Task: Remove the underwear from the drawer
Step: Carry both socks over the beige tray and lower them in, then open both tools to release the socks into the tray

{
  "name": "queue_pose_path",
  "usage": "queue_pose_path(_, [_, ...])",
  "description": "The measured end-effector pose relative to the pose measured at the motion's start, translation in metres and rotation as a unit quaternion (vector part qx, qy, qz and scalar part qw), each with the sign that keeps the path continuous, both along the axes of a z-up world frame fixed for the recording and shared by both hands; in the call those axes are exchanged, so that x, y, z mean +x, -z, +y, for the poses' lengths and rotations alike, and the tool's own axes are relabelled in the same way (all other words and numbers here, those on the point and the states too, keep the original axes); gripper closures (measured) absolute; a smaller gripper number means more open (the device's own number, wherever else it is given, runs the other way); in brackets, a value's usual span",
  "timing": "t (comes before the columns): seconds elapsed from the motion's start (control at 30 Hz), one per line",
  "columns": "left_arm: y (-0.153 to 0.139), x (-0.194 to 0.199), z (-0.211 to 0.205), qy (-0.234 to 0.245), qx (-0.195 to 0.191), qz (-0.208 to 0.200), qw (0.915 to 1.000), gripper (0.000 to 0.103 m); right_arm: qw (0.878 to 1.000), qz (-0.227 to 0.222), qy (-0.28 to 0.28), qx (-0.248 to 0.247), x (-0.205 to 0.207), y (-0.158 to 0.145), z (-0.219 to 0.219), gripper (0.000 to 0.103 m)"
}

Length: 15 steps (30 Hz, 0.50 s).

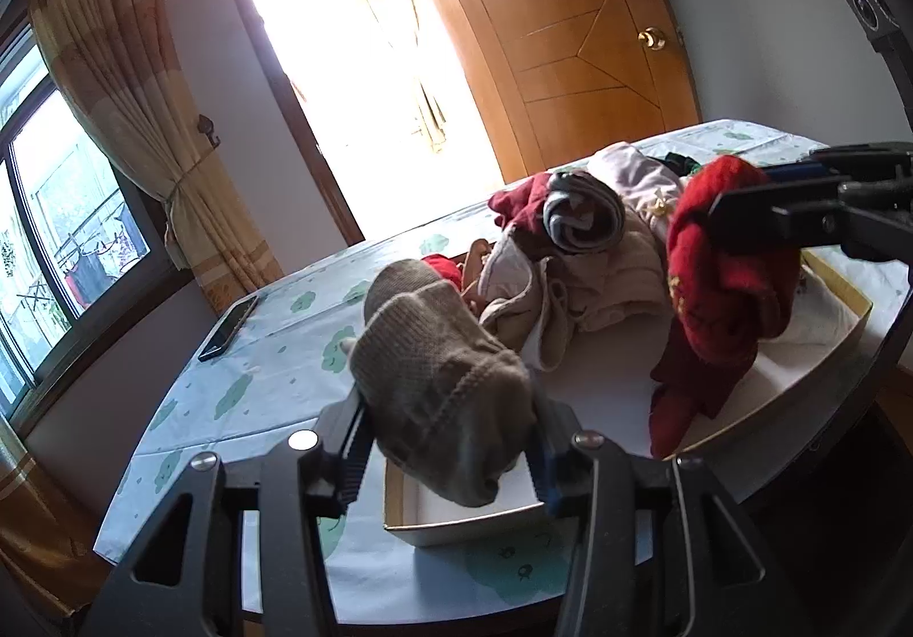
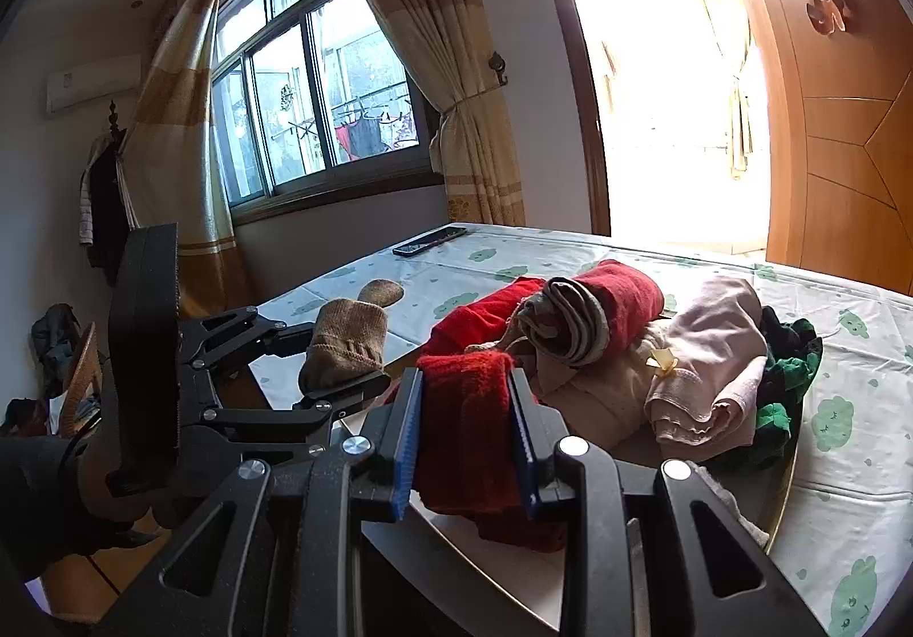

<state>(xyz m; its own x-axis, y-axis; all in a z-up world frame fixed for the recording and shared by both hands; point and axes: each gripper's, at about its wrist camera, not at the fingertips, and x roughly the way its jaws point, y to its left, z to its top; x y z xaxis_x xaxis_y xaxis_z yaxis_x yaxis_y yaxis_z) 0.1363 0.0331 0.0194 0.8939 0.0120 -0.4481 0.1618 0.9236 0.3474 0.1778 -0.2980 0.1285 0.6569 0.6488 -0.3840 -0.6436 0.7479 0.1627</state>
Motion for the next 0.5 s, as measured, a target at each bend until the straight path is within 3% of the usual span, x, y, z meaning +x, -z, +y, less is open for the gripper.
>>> queue_pose_path(0.5, [0.009, 0.039, 0.003, -0.020, 0.010, 0.050, 0.9985, 0.057, 0.999, 0.044, 0.013, -0.027, 0.028, 0.024, 0.024, 0.072])
